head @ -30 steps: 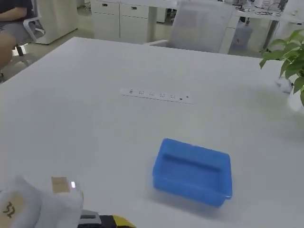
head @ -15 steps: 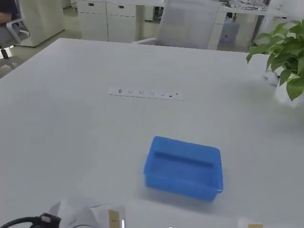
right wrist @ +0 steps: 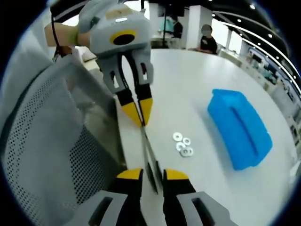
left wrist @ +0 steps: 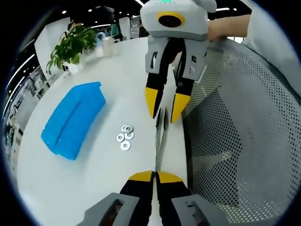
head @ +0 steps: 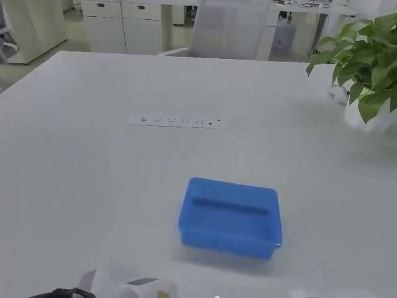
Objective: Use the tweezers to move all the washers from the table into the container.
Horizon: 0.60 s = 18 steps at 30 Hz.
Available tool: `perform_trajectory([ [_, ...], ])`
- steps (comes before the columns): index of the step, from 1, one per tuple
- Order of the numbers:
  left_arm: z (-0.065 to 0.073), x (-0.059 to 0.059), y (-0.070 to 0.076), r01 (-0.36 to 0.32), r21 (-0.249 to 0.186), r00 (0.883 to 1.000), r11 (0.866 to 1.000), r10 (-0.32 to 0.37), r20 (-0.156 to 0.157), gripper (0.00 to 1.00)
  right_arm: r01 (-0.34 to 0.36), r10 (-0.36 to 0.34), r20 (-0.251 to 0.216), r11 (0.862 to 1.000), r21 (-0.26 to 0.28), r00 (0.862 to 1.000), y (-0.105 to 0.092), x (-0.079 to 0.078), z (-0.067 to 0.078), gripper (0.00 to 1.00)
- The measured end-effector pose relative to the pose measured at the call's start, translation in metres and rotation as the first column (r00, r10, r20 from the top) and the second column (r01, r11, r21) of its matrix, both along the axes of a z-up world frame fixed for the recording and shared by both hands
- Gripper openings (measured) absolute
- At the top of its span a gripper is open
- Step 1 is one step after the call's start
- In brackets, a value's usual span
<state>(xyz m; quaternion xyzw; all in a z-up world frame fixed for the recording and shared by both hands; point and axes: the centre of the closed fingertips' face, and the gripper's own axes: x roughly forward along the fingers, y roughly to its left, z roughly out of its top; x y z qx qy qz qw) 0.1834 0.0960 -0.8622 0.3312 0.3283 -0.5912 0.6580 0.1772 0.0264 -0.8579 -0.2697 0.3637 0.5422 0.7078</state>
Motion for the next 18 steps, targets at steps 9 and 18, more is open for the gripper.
perform_trajectory([
  [9, 0.032, -0.004, -0.002, 0.014, -0.058, 1.000, 0.998, -0.012, 0.024, 0.00, -0.048, 0.048, 0.036, 0.999, -0.006, 0.998, 0.000, 0.004, -0.001, 0.09],
  [18, 0.068, -0.010, -0.009, 0.015, -0.069, 0.998, 0.997, -0.011, 0.055, 0.00, -0.083, 0.083, 0.039, 0.997, 0.009, 0.996, 0.006, 0.002, -0.001, 0.08],
])
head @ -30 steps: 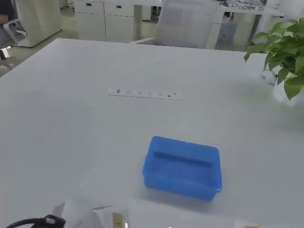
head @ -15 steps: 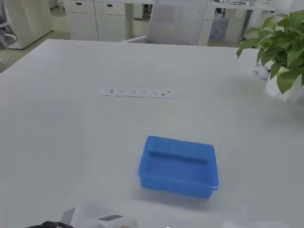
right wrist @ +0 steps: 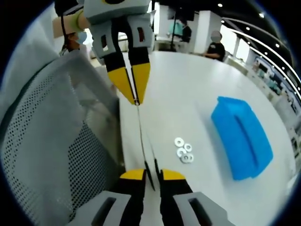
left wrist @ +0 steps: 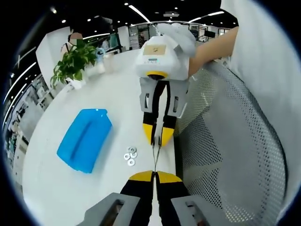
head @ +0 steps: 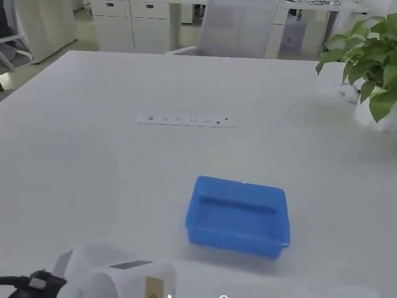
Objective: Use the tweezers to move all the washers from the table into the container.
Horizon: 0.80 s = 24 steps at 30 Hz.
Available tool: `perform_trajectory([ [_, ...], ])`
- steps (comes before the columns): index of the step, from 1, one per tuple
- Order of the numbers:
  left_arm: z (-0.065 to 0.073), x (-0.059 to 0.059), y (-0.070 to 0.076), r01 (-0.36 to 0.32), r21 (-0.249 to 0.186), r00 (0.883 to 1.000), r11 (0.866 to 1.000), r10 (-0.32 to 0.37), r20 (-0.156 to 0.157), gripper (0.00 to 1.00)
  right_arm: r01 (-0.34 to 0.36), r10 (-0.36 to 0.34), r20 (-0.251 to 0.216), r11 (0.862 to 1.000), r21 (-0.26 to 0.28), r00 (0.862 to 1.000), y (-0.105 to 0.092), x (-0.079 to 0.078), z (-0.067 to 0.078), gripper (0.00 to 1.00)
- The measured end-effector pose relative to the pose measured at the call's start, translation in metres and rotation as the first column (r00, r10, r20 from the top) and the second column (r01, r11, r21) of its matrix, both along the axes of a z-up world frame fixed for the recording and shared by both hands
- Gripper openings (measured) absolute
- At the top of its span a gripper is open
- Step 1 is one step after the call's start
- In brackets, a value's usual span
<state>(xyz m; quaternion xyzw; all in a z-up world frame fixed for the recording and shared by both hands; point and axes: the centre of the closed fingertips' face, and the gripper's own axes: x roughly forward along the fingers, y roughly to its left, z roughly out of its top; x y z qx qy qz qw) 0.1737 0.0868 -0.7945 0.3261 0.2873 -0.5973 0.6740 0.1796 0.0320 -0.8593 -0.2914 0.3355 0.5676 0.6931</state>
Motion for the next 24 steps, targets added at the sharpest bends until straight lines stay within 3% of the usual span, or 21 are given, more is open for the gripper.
perform_trajectory([
  [5, 0.014, -0.002, -0.006, -0.021, 0.025, 1.000, 0.999, 0.021, -0.007, 0.00, -0.013, 0.013, 0.004, 1.000, 0.014, 1.000, 0.006, 0.000, 0.001, 0.07],
  [12, 0.035, 0.000, -0.015, 0.000, 0.025, 1.000, 1.000, -0.001, 0.021, 0.00, 0.007, -0.007, 0.002, 0.998, 0.070, 1.000, 0.018, 0.007, 0.005, 0.07],
  [17, 0.037, 0.004, -0.013, 0.019, 0.049, 0.999, 0.999, -0.022, 0.043, 0.00, -0.014, 0.011, 0.040, 0.997, 0.077, 0.999, 0.031, 0.016, 0.007, 0.06],
  [24, 0.038, 0.012, -0.006, 0.017, 0.083, 0.998, 0.996, -0.022, 0.060, 0.00, 0.003, -0.009, 0.053, 0.993, 0.114, 0.999, 0.040, 0.031, 0.008, 0.06],
])
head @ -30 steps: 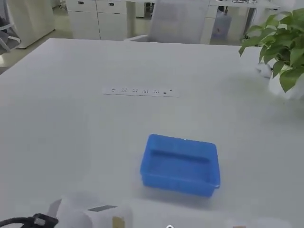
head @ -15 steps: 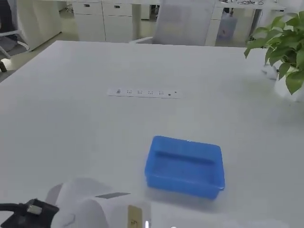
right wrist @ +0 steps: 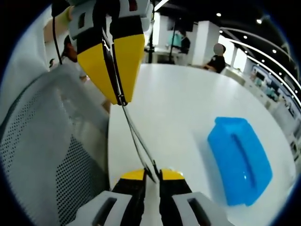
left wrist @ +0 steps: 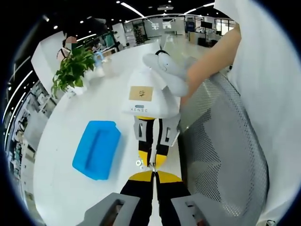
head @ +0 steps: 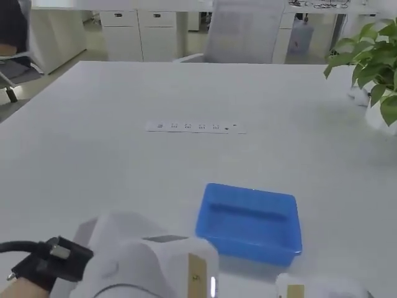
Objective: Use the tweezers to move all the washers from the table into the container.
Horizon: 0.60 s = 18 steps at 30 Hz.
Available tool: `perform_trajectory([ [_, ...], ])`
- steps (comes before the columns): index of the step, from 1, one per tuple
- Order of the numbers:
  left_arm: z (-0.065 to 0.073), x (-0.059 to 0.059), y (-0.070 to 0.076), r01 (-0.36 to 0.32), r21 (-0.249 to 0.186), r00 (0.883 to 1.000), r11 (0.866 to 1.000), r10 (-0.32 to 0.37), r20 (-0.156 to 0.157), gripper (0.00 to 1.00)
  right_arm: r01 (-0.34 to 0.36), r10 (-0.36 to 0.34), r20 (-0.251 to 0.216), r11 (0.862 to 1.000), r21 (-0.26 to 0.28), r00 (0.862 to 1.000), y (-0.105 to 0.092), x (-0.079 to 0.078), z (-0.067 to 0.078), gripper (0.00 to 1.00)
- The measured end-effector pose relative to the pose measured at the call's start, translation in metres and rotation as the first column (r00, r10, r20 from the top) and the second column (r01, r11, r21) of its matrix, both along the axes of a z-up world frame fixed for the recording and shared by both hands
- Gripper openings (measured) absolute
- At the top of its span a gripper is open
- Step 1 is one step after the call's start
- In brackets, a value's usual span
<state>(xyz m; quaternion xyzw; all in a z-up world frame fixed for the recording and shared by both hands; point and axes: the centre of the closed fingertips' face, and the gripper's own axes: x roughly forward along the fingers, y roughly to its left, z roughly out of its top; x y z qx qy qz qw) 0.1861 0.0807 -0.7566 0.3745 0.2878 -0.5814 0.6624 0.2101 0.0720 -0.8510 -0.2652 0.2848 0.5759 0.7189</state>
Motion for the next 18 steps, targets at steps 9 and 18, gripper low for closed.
perform_trajectory([
  [9, 0.003, 0.009, -0.003, 0.009, 0.015, 1.000, 1.000, -0.009, 0.006, 0.00, 0.014, -0.014, -0.005, 1.000, 0.028, 1.000, 0.006, 0.008, 0.001, 0.07],
  [18, 0.005, 0.023, -0.006, 0.039, 0.038, 0.999, 0.999, -0.039, 0.004, 0.00, 0.030, -0.029, -0.020, 0.998, 0.048, 0.999, 0.008, 0.014, 0.000, 0.07],
])
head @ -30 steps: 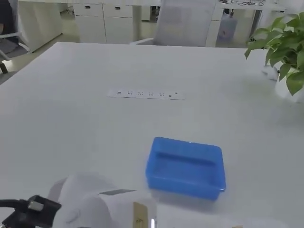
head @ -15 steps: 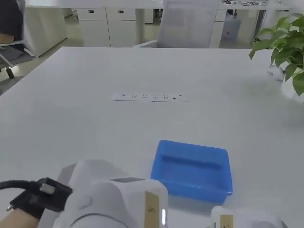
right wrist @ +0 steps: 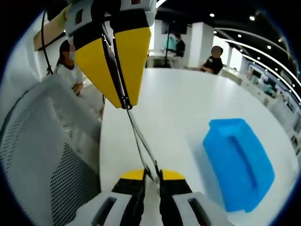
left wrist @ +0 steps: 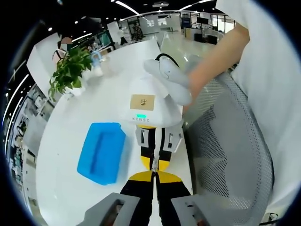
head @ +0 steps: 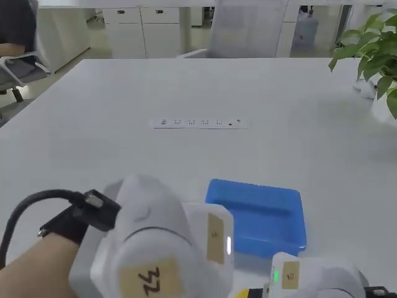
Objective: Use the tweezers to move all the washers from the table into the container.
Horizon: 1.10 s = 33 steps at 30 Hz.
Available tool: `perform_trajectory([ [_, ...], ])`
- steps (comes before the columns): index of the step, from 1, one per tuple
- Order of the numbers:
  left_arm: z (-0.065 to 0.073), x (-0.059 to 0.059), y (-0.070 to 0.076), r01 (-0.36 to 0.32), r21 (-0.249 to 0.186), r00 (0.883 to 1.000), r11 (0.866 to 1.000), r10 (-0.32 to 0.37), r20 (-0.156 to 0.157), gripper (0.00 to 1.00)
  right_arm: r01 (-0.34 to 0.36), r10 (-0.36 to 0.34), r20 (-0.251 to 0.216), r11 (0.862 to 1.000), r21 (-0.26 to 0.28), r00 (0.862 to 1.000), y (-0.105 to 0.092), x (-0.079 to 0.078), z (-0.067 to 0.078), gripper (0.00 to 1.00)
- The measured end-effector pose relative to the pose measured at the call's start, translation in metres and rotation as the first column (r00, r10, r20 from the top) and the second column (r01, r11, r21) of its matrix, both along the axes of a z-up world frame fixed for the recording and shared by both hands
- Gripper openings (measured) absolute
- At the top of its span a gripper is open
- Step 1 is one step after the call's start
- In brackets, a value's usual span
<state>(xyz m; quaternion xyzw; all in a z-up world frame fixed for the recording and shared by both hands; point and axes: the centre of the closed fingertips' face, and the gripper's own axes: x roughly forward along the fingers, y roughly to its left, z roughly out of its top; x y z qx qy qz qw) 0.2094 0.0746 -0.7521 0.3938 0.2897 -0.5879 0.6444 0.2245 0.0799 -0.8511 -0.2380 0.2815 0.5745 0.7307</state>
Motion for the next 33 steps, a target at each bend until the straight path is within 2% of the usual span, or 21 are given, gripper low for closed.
perform_trajectory([
  [4, 0.000, 0.004, 0.000, 0.000, 0.002, 1.000, 1.000, 0.000, -0.015, 0.00, 0.021, -0.021, -0.014, 1.000, 0.016, 1.000, -0.001, 0.003, 0.000, 0.08],
  [6, 0.001, 0.007, -0.001, 0.009, 0.004, 1.000, 1.000, -0.009, -0.022, 0.00, 0.032, -0.031, -0.028, 0.999, 0.033, 0.999, -0.002, 0.003, 0.002, 0.08],
  [8, 0.001, 0.010, -0.003, 0.015, 0.002, 0.999, 1.000, -0.015, -0.041, 0.00, 0.052, -0.049, -0.047, 0.996, 0.066, 0.998, 0.000, 0.005, 0.006, 0.11],
  [11, 0.000, 0.013, -0.005, 0.027, 0.005, 0.997, 1.000, -0.027, -0.069, 0.00, 0.067, -0.060, -0.067, 0.992, 0.110, 0.996, 0.001, 0.008, 0.017, 0.18],
  [15, -0.002, 0.018, -0.008, 0.041, 0.015, 0.993, 0.999, -0.039, -0.109, 0.00, 0.047, -0.036, -0.077, 0.989, 0.142, 0.996, 0.002, 0.007, 0.030, 0.13],
  [17, -0.004, 0.021, -0.010, 0.038, 0.014, 0.992, 0.999, -0.036, -0.123, 0.00, 0.038, -0.026, -0.085, 0.989, 0.143, 0.996, 0.003, 0.007, 0.033, 0.12],
  [19, -0.007, 0.023, -0.011, 0.028, 0.014, 0.991, 1.000, -0.025, -0.132, 0.00, 0.013, -0.004, -0.069, 0.992, 0.126, 0.998, 0.003, 0.006, 0.033, 0.13],
  [22, -0.006, 0.021, -0.014, 0.019, -0.008, 0.989, 1.000, -0.020, -0.147, 0.00, -0.010, 0.015, -0.049, 0.995, 0.098, 0.999, 0.004, 0.007, 0.032, 0.12],
  [24, -0.006, 0.021, -0.016, 0.017, -0.018, 0.988, 1.000, -0.019, -0.151, 0.00, -0.012, 0.016, -0.046, 0.996, 0.086, 0.999, 0.004, 0.010, 0.032, 0.08],
  [25, -0.007, 0.021, -0.018, 0.014, -0.022, 0.988, 1.000, -0.017, -0.153, 0.00, -0.017, 0.022, -0.060, 0.997, 0.082, 0.998, 0.005, 0.010, 0.030, 0.05],
  [26, -0.008, 0.024, -0.019, -0.021, -0.024, 0.987, 0.999, 0.017, -0.157, 0.00, -0.001, 0.006, -0.063, 0.997, 0.075, 0.998, 0.005, 0.012, 0.028, 0.05],
  [27, -0.007, 0.025, -0.022, -0.053, -0.047, 0.985, 0.997, 0.044, -0.166, 0.00, 0.002, 0.003, -0.066, 0.998, 0.066, 0.998, 0.004, 0.012, 0.026, 0.05],
  [28, -0.006, 0.027, -0.024, -0.054, -0.076, 0.987, 0.996, 0.041, -0.157, 0.02, -0.002, 0.006, -0.064, 0.997, 0.074, 0.998, 0.005, 0.012, 0.026, 0.05],
  [29, -0.003, 0.032, -0.027, -0.089, -0.124, 0.989, 0.988, 0.073, -0.132, 0.06, -0.005, 0.010, -0.066, 0.997, 0.077, 0.998, 0.005, 0.011, 0.026, 0.04],
  [30, 0.001, 0.035, -0.028, -0.133, -0.175, 0.986, 0.976, 0.113, -0.123, 0.13, -0.002, 0.008, -0.066, 0.997, 0.076, 0.998, 0.005, 0.011, 0.027, 0.04],
  [32, 0.006, 0.036, -0.028, -0.196, -0.241, 0.977, 0.950, 0.166, -0.137, 0.20, 0.012, -0.006, -0.071, 0.997, 0.077, 0.997, 0.004, 0.012, 0.027, 0.04],
  [33, 0.010, 0.035, -0.025, -0.239, -0.295, 0.968, 0.925, 0.203, -0.149, 0.22, 0.024, -0.018, -0.079, 0.996, 0.085, 0.997, 0.003, 0.013, 0.027, 0.04],
])
